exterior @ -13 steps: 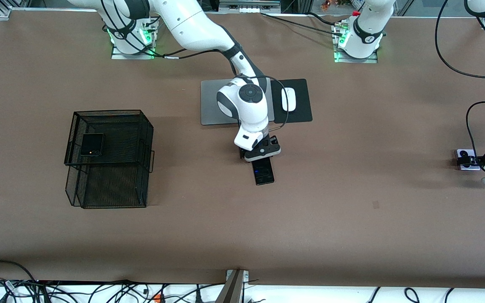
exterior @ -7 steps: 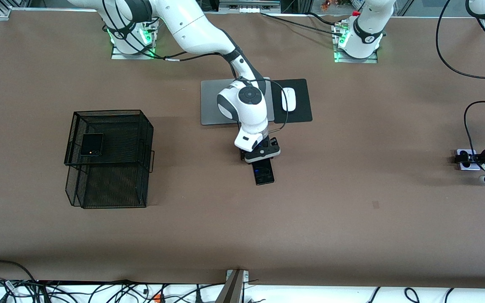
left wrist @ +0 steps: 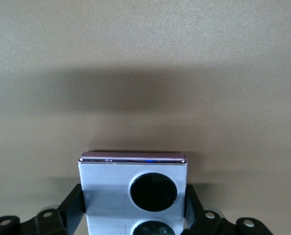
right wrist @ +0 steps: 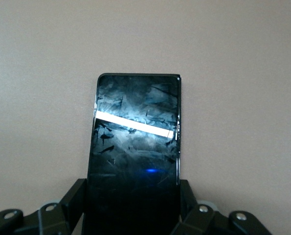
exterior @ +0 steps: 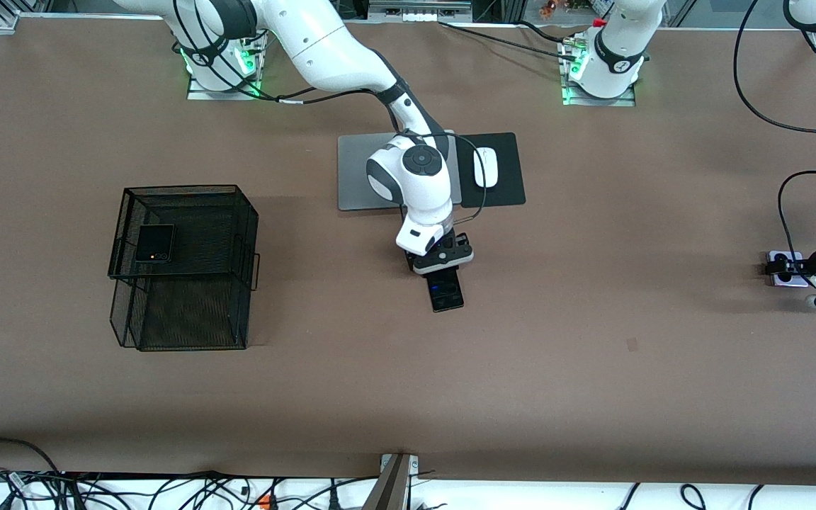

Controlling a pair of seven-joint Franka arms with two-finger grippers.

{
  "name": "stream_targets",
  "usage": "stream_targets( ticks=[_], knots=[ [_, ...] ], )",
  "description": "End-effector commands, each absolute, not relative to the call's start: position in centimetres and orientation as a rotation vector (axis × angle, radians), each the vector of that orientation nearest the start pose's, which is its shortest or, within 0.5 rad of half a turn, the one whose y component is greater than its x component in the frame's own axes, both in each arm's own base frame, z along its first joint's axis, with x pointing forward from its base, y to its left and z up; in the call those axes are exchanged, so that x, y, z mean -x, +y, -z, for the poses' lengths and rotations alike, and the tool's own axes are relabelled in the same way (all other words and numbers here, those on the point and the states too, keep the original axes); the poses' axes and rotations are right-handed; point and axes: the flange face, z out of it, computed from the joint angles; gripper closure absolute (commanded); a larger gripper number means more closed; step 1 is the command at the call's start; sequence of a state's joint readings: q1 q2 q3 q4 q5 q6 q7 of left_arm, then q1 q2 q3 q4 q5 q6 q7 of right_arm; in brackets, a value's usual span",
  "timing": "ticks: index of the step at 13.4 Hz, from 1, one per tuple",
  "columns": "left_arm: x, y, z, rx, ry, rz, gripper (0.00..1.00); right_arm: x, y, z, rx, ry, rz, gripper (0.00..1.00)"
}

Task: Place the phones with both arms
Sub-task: 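Carry the smartphone to the mesh organizer with the right gripper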

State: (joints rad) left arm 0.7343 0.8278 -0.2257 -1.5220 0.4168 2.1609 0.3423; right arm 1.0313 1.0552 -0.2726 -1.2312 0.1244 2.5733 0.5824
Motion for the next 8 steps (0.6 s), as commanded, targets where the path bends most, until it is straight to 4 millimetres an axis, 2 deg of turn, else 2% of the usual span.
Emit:
stream_targets(
  ticks=[1, 4, 5, 8],
  knots=[
    [-58.7, 36.0, -18.5, 3.059, 0.073, -0.349, 0.58, -51.9, 58.5, -16.4, 2.972, -0.361, 0.506, 1.0],
    [-60.5, 32.2, -23.2, 3.067, 0.133, -0.404, 0.58, -52.3, 58.1, -17.1, 3.002, -0.356, 0.479, 1.0],
    [-61.1, 30.6, -24.7, 3.056, 0.132, -0.424, 0.58, -52.4, 58.2, -18.1, 3.019, -0.354, 0.454, 1.0],
    [-62.9, 24.4, -28.9, 3.012, 0.084, -0.523, 0.58, -53.8, 57.9, -23.1, 3.098, -0.343, 0.38, 1.0]
  ],
)
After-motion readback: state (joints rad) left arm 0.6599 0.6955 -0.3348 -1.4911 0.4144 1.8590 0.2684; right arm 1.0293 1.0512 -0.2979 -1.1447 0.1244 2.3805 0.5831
